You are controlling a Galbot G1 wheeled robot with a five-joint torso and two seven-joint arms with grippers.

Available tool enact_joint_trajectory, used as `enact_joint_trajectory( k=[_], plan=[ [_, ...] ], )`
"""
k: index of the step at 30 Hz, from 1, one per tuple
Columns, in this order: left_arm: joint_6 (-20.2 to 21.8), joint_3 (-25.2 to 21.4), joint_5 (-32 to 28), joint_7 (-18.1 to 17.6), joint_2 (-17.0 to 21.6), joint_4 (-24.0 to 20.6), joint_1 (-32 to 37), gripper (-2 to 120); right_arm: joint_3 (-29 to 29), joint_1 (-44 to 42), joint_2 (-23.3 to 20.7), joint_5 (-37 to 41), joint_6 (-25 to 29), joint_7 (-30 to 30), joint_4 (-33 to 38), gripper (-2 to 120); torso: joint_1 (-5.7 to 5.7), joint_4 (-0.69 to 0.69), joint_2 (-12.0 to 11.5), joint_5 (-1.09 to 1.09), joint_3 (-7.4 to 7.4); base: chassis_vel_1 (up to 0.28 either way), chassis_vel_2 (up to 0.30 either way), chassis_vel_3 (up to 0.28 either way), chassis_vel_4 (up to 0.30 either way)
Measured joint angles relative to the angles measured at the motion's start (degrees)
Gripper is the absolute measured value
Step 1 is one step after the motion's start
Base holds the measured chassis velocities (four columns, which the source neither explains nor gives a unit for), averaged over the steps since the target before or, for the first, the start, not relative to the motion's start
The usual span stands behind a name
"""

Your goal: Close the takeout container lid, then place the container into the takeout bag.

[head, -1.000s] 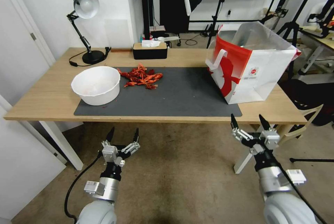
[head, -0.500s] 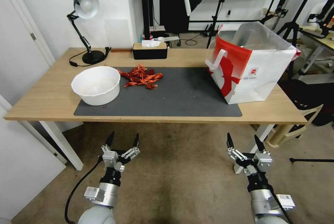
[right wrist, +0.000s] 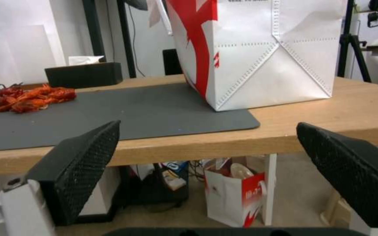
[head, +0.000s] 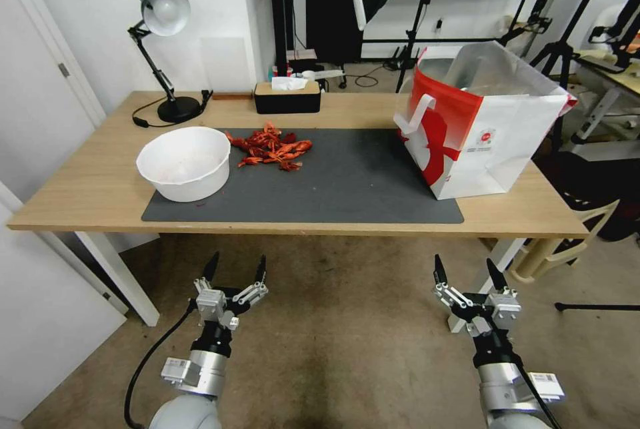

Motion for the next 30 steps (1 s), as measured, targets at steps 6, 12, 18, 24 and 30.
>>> enact_joint_trajectory(
  k=[6,12,18,24,30],
  plan=[
    [0.0,0.0,0.0,0.0,0.0,0.0,0.0,100,0.0,0.0,0.0,0.0,-0.1,0.0,0.0,100,0.01,0.0,0.0,0.0,0.0,0.0,0.0,0.0,0.0],
    [0.0,0.0,0.0,0.0,0.0,0.0,0.0,100,0.0,0.1,-0.1,0.1,-0.1,0.0,0.1,100,0.01,0.0,0.0,0.0,0.0,0.0,0.0,0.0,0.0],
    [0.0,0.0,0.0,-0.1,0.0,0.0,0.0,100,0.0,0.1,-0.1,0.1,-0.1,0.0,0.1,100,0.01,0.0,0.0,0.0,0.0,0.0,0.0,0.0,0.0],
    [0.0,0.0,0.0,-0.1,0.0,0.0,0.0,100,0.0,0.1,-0.1,0.1,-0.2,0.0,0.1,100,0.01,0.0,0.0,0.0,0.0,0.0,0.0,0.0,0.0],
    [0.0,0.0,0.0,-0.1,0.0,0.0,0.0,100,0.0,0.1,-0.1,0.1,-0.2,0.0,0.1,100,0.0,0.0,0.0,0.0,0.0,0.0,0.0,0.0,0.0]
  ],
)
